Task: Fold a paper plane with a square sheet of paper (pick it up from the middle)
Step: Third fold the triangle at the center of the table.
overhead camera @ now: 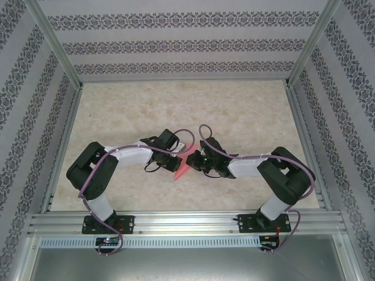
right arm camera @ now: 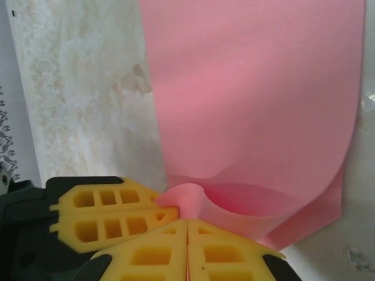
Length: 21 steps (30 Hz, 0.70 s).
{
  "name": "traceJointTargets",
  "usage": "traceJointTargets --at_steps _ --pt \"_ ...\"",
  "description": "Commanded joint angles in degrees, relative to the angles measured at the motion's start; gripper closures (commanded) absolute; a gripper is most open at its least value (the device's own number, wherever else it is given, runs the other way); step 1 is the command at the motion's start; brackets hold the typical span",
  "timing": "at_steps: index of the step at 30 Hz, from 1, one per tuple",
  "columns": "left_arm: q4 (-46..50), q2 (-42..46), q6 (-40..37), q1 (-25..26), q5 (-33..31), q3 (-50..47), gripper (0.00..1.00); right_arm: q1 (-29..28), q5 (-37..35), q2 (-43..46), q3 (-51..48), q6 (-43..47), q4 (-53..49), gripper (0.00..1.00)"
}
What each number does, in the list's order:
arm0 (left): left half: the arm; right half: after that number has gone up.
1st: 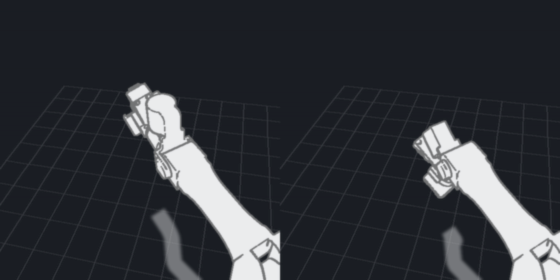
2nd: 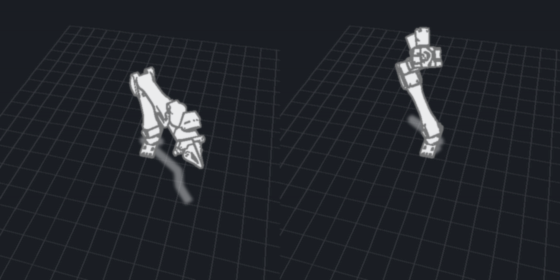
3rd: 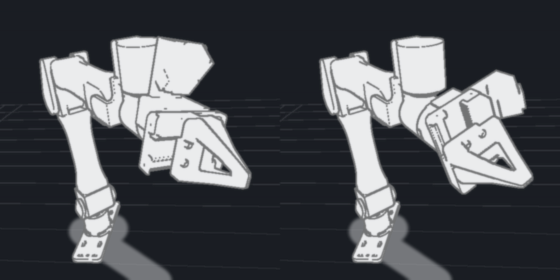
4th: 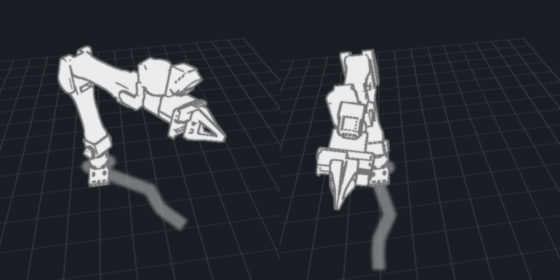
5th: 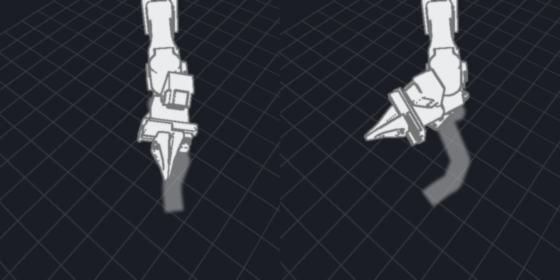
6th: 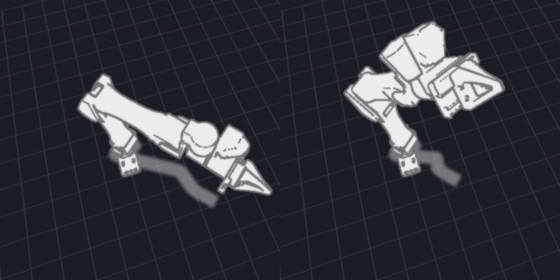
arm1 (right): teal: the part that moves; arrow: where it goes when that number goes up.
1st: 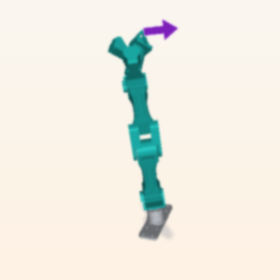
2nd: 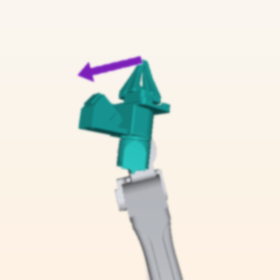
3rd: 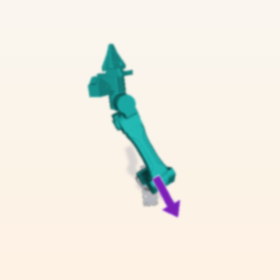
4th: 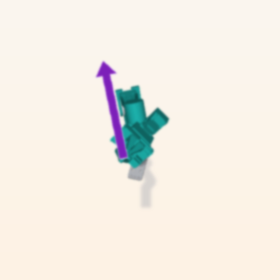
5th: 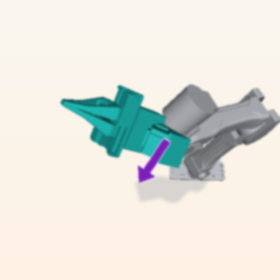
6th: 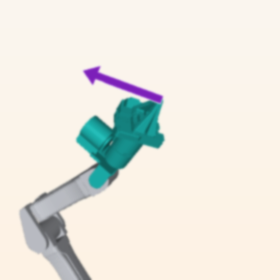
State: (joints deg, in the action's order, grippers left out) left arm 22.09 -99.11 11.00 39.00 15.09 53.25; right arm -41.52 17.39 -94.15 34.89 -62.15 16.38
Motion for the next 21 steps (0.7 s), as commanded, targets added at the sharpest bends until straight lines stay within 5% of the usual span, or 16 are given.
traceJointTargets --at_steps 1,16,21 --pt "0.6 -0.1 0.2 -0.8 -1.9 -0.1 0.98 -0.2 -0.9 -1.6 1.3 -1.1 1.6 0.92" --pt "1.7 -0.1 0.6 -0.9 -3.6 -0.3 0.99 0.7 -1.1 -5.9 1.2 -0.3 -1.7 0.92" --pt "1.9 -0.3 0.7 -0.9 -3.6 -0.4 0.99 1.3 -1.2 -0.8 1.3 0.3 -2.3 0.90"
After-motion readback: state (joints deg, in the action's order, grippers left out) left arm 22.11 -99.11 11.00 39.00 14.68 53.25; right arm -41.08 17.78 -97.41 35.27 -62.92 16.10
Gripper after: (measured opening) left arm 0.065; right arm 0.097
